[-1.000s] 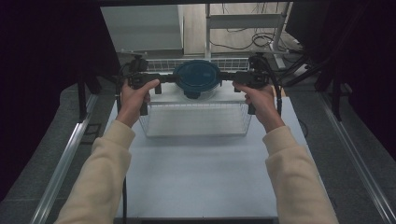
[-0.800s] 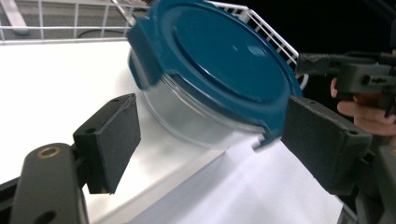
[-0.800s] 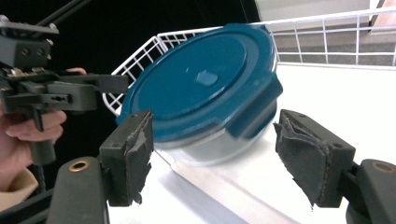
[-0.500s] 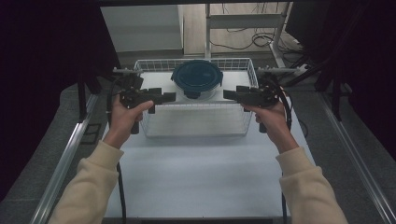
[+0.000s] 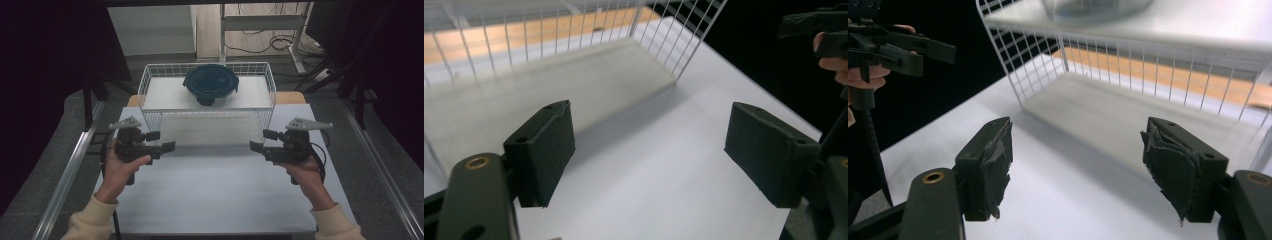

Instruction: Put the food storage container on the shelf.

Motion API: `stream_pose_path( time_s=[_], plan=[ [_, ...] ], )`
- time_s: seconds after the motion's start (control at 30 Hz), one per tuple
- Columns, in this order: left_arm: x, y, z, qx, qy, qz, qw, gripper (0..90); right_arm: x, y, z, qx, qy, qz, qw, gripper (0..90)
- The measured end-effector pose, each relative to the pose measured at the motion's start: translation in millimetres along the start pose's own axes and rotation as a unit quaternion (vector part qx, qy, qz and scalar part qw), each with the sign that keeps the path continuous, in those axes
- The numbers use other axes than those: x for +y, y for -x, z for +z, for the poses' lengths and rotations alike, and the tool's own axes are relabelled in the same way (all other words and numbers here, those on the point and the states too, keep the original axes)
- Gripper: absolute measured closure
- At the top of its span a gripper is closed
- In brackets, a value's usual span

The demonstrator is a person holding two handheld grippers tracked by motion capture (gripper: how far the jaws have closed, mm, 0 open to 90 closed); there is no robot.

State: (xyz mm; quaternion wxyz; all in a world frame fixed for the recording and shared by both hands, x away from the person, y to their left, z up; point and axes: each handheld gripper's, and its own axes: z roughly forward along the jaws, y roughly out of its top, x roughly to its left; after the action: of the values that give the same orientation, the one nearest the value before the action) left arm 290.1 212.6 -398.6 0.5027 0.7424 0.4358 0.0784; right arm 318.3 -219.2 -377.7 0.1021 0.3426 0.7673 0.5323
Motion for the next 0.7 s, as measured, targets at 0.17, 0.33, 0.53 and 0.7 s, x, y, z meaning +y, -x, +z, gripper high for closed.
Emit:
stream_pose_path(
  time_s=[0.17, 0.33, 0.53, 0.7],
  plan=[
    [-34.6, -0.8, 4.4, 0.01, -0.025, 0.007, 0.9996, 20.9, -38.0, 4.1, -6.4, -0.001, -0.012, 0.013, 0.9998, 27.8],
    [-58.8, -2.1, 11.5, 0.013, -0.045, 0.005, 0.9989, 20.9, -68.0, 11.5, -7.1, -0.013, -0.039, 0.023, 0.9989, 27.7],
    [-70.6, -5.3, 16.0, 0.019, -0.057, -0.001, 0.9982, 20.8, -76.4, 15.1, -7.4, -0.019, -0.038, 0.024, 0.9988, 27.1],
    [-71.5, -5.1, 14.8, 0.019, -0.051, -0.002, 0.9985, 20.5, -78.0, 13.6, -7.9, -0.022, -0.031, 0.016, 0.9992, 25.3]
  ],
)
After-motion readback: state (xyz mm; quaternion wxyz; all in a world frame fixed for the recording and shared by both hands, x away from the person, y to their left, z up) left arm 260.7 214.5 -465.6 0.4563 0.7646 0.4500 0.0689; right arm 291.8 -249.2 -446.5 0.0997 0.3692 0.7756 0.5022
